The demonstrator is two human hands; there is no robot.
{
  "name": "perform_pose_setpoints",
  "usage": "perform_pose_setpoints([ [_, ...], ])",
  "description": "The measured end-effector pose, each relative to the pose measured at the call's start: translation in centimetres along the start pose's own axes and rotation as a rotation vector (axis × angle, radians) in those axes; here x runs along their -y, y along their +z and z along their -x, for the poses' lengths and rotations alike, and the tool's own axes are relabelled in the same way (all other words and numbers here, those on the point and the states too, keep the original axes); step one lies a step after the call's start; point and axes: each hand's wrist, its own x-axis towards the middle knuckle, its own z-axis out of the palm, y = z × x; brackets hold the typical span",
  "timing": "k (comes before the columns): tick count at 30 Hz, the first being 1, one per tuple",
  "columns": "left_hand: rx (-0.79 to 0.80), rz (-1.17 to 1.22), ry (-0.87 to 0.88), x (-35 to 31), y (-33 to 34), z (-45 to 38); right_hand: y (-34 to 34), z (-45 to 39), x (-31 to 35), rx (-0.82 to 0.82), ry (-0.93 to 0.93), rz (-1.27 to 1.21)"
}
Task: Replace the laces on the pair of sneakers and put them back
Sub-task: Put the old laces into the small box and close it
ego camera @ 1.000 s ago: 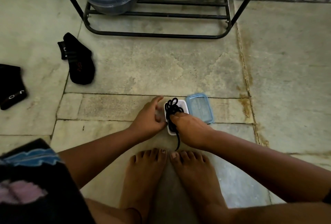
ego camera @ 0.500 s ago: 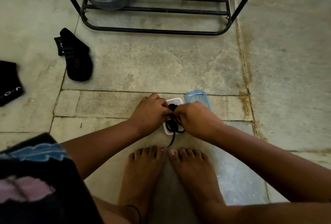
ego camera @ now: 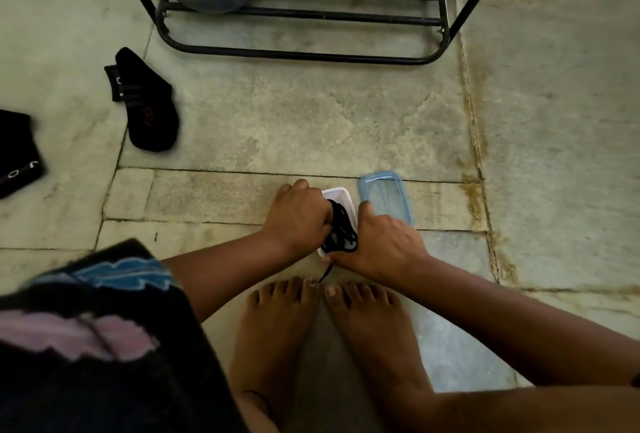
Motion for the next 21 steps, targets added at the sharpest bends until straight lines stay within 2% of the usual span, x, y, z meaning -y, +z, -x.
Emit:
perform_pose_setpoints([
  [7,0.015,-0.123,0.035,-0.8,-0.1,0.1,0.5,0.4,0.0,0.016,-0.043,-0.072],
  [13,0.056,-0.086,0.104,-0.1,-0.1,0.0,-1.2,-0.3,-1.9,-0.056,0.007,-0.217],
  [18,0.075,-0.024,0.226,0.7,0.3,0.5,-1.2,-1.2,-0.9,-0.134,-0.053,-0.332],
  [21,0.129,-0.066,0.271,0.9,0.3,0.9,-0.9,-1.6,-0.2,-0.084,-0.062,-0.399],
])
